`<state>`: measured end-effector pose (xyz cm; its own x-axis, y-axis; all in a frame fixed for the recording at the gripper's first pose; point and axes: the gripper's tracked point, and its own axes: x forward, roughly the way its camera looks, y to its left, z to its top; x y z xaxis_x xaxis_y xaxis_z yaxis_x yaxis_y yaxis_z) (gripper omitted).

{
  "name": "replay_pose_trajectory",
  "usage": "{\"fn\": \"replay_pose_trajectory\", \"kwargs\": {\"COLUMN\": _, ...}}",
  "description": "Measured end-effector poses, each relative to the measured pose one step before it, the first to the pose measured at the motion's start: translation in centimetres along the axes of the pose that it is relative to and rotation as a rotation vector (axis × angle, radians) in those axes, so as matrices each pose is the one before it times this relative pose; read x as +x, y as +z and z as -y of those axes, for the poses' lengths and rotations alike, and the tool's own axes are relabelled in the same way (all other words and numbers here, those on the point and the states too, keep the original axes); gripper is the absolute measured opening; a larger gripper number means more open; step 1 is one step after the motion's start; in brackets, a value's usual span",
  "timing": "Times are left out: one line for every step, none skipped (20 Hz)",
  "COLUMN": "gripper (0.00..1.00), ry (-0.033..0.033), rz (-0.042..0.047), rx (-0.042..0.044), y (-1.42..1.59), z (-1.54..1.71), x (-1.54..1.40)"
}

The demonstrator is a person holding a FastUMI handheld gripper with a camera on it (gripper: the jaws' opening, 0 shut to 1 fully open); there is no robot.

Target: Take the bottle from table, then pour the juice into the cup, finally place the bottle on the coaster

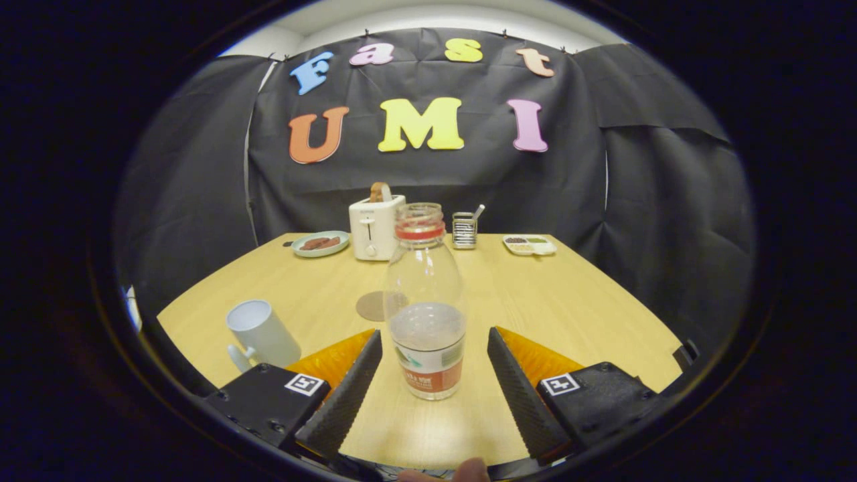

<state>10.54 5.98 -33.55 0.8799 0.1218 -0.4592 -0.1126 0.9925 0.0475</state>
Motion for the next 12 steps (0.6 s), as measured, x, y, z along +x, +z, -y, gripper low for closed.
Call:
{"fn": "replay_pose_trajectory", "kwargs": {"gripper": 1.00, "ry": -0.00091, "rz": -0.00113, "rx": 0.00262, "y": -0.220, "z": -0.073, "x": 0.693}}
{"fn": "replay_pose_trajectory", "kwargs": {"gripper": 1.00, "ry": 0.00138, "rz": -0.00117, "rx": -0.00061, "y": -0.242, "z": -0.069, "x": 0.522}}
{"fn": "replay_pose_trajectory", "kwargs": {"gripper": 1.00, "ry": 0.00207, "rz": 0.00116, "rx": -0.00530, "y": -0.181, "z": -0.245, "x": 0.526}}
{"fn": "replay_pose_trajectory", "kwargs": {"gripper": 1.00, "ry": -0.00356, "rz": 0.01168, "rx": -0.00317, "y": -0.037, "z": -0.010, "x": 0.571}}
{"fn": "replay_pose_trajectory", "kwargs": {"gripper": 1.00, "ry": -0.00867, "rz": 0.00153, "rx": -0.00514, "y": -0.163, "z": 0.145, "x": 0.536}}
{"fn": "replay_pose_trajectory", "kwargs": {"gripper": 1.00, "ry": -0.00198, "rz": 0.00352, "rx": 0.00303, "y": -0.339, "z": -0.119, "x": 0.577}}
{"fn": "replay_pose_trajectory", "kwargs": {"gripper": 1.00, "ry": -0.00002, "rz": -0.00136, "rx": 0.00952, "y": -0.134, "z": -0.070, "x": 0.417}}
{"fn": "replay_pose_trajectory", "kwargs": {"gripper": 1.00, "ry": 0.00235, "rz": 0.00192, "rx": 0.01315, "y": -0.132, "z": -0.117, "x": 0.340}}
{"fn": "replay_pose_trajectory", "kwargs": {"gripper": 1.00, "ry": -0.00338, "rz": 0.00172, "rx": 0.00955, "y": -0.031, "z": -0.021, "x": 0.186}}
{"fn": "replay_pose_trajectory", "kwargs": {"gripper": 1.00, "ry": -0.00077, "rz": 0.00079, "rx": 0.00444, "y": -0.039, "z": -0.065, "x": 0.263}}
{"fn": "replay_pose_trajectory", "kwargs": {"gripper": 1.00, "ry": -0.00201, "rz": 0.00040, "rx": 0.00406, "y": -0.097, "z": -0.014, "x": 0.114}}
{"fn": "replay_pose_trajectory", "kwargs": {"gripper": 0.98, "ry": -0.00108, "rz": -0.00073, "rx": 0.00747, "y": -0.073, "z": 0.031, "x": 0.115}}
